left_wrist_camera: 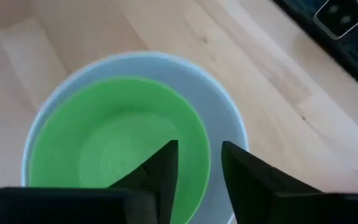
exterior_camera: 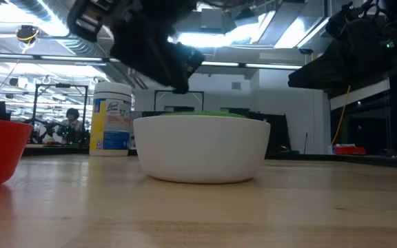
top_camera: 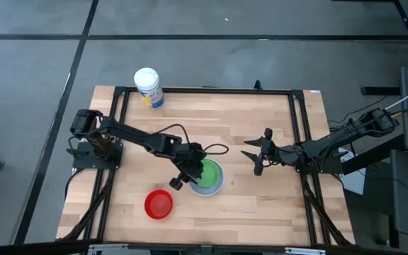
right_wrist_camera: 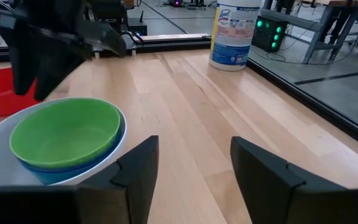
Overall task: Nest bowls inside each other
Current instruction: Stack the green bowl on the blue bowl, then stack the orange bowl on the green bowl
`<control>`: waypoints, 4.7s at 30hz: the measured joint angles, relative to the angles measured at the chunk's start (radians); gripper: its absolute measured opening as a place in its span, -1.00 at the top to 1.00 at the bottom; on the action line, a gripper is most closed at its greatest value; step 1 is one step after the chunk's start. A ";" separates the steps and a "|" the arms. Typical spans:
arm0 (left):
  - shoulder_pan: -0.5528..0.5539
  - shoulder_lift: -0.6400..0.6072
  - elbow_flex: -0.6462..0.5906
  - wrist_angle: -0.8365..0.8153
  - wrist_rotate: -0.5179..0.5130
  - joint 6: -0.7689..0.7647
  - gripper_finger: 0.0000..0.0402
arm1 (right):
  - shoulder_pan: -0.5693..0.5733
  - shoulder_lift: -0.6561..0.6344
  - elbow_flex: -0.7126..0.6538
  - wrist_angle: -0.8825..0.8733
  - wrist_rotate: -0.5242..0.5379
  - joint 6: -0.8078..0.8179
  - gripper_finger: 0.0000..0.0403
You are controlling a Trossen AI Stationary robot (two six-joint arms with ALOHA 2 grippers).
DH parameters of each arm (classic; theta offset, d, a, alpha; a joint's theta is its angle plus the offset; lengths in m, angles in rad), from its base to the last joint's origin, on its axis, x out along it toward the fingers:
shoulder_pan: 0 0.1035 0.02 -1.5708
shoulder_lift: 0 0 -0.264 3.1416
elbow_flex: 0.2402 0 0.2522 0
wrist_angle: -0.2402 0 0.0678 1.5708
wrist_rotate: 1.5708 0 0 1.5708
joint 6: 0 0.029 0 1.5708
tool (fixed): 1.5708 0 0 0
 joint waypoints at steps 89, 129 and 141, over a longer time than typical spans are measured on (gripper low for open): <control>-0.269 -0.385 -0.559 0.089 -0.171 -0.684 0.26 | 0.002 0.285 0.001 0.313 -0.071 0.087 0.02; -0.128 -0.477 -0.323 -0.089 -0.309 -0.341 0.99 | 0.002 0.285 0.001 0.317 -0.082 0.094 0.14; 0.155 -0.416 -0.194 -0.174 -0.231 -0.091 0.99 | 0.002 0.285 0.001 0.317 -0.091 0.096 0.08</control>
